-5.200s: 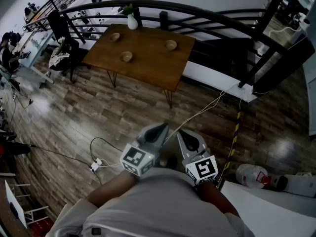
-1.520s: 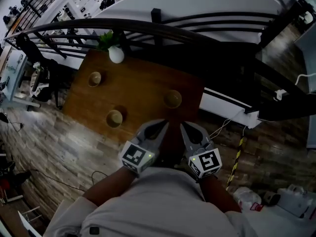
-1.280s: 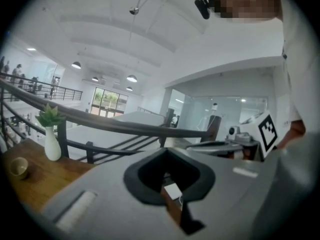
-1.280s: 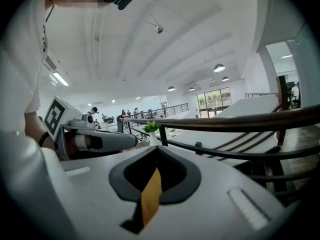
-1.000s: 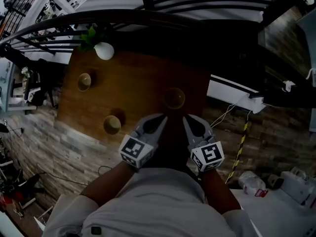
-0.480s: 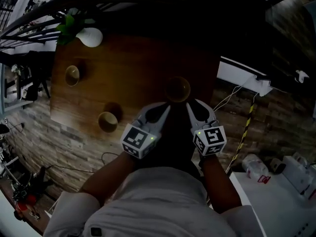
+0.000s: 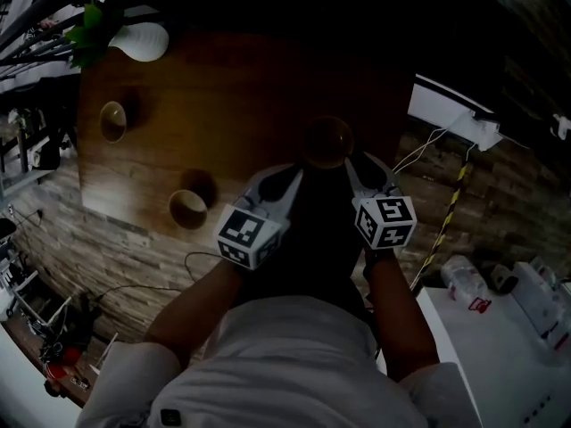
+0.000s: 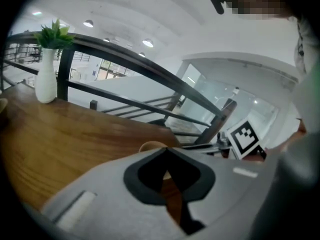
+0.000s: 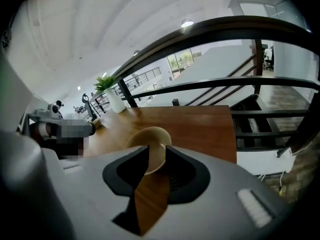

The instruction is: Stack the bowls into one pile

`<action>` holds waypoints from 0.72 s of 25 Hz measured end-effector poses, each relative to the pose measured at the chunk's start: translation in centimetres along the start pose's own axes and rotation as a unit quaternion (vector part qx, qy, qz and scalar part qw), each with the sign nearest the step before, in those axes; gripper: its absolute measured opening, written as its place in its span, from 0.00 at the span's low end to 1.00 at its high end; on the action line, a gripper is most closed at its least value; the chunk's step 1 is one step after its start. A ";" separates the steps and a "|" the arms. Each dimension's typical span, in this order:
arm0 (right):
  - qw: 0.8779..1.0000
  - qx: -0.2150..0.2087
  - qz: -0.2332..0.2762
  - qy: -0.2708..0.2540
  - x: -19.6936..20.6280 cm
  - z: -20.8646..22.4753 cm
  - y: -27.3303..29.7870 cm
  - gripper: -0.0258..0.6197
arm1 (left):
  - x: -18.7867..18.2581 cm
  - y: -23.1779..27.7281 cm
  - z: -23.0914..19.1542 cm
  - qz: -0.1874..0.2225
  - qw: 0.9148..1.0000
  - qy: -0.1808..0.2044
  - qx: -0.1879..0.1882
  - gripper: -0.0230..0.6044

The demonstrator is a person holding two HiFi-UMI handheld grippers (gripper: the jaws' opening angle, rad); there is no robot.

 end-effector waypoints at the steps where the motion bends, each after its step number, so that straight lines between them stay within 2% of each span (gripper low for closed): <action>1: 1.000 0.003 -0.002 0.002 0.3 0.2 0.3 0.21 | 0.4 0.0 -0.2 -0.004 1.000 -0.003 0.001 0.04; 14: 0.999 0.020 -0.026 0.017 1.9 1.9 3.1 0.23 | 2.2 0.9 -0.7 -0.024 0.999 -0.025 0.009 0.04; 18: 0.999 0.021 -0.023 0.027 1.9 2.0 3.5 0.14 | 2.4 0.9 -0.9 -0.023 0.999 -0.032 0.007 0.04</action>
Point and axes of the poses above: the fingertips, and each gripper's own axes: y forward along the fingers, z to its right, x out of its underside, the point moved 1 cm from there along -y, backward along the fingers, and after that the axes turned 13 degrees about z, right-handed, at the moved point
